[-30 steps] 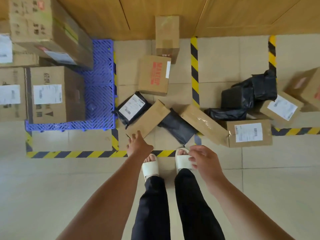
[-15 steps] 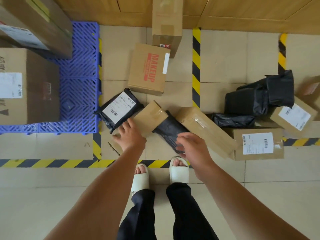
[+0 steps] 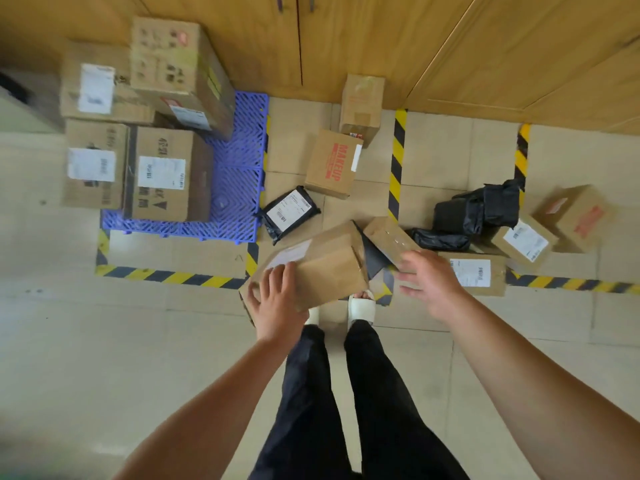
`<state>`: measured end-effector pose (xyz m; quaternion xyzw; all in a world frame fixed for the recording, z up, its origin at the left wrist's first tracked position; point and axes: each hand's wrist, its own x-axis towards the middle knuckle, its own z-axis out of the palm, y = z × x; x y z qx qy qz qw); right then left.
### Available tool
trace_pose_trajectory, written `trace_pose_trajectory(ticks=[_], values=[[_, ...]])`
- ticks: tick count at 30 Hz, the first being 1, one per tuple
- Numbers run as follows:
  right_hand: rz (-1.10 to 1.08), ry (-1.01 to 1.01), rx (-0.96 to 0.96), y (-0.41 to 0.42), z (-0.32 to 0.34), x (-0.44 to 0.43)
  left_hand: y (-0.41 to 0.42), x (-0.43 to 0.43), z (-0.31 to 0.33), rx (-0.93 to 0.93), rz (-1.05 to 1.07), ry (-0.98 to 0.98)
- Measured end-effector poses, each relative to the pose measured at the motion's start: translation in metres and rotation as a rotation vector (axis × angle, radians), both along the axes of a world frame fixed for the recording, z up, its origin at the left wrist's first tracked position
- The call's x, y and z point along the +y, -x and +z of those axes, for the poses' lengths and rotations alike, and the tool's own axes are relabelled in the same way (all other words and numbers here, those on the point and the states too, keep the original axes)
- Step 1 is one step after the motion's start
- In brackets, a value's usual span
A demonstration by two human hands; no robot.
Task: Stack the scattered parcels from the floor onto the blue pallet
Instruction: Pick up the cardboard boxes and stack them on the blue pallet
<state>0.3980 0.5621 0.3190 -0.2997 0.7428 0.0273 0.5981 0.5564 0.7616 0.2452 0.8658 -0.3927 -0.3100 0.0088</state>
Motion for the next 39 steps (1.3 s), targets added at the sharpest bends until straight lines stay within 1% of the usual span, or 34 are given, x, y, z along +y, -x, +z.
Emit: trace_pose_trajectory(ticks=[2,5,8,10,16,19,22,24,25,26,28,30,32,33,35,39], values=[[-0.01,-0.037,-0.014,-0.004,0.037,0.003,-0.006,0.016,0.041,-0.002,-0.059,0.076],[0.043,-0.145,-0.029,-0.013,0.083,0.017,-0.019,0.033,0.089,-0.042,-0.166,0.203],[0.03,-0.249,-0.114,-0.018,0.118,0.035,-0.03,0.041,0.133,-0.087,-0.211,0.327],[0.023,-0.274,-0.176,-0.024,0.136,0.04,-0.038,0.043,0.157,-0.137,-0.23,0.382],[0.118,-0.215,-0.267,-0.05,0.169,0.043,-0.055,0.055,0.213,-0.281,-0.242,0.376],[0.177,-0.247,-0.313,-0.06,0.168,0.046,-0.053,0.069,0.232,-0.355,-0.213,0.359],[0.241,-0.282,-0.35,-0.072,0.159,0.055,-0.045,0.089,0.243,-0.362,-0.129,0.342],[0.278,-0.294,-0.383,-0.078,0.154,0.066,-0.04,0.109,0.25,-0.336,-0.015,0.382],[0.291,-0.286,-0.405,-0.081,0.154,0.071,-0.04,0.12,0.253,-0.303,0.088,0.421],[0.3,-0.273,-0.424,-0.084,0.153,0.075,-0.042,0.132,0.257,-0.263,0.226,0.464],[0.31,-0.241,-0.438,-0.094,0.155,0.085,-0.054,0.152,0.264,-0.157,0.579,0.537],[0.31,-0.222,-0.441,-0.108,0.159,0.096,-0.075,0.171,0.27,0.082,0.959,0.617],[0.316,-0.204,-0.452,-0.127,0.162,0.11,-0.103,0.19,0.275,0.391,1.234,0.639],[0.322,-0.192,-0.461,-0.138,0.162,0.117,-0.116,0.2,0.275,0.508,1.322,0.635],[0.339,-0.142,-0.477,-0.162,0.166,0.137,-0.139,0.223,0.269,0.636,1.428,0.639],[0.297,-0.063,-0.509,-0.212,0.168,0.195,-0.181,0.259,0.253,0.795,1.47,0.66]])
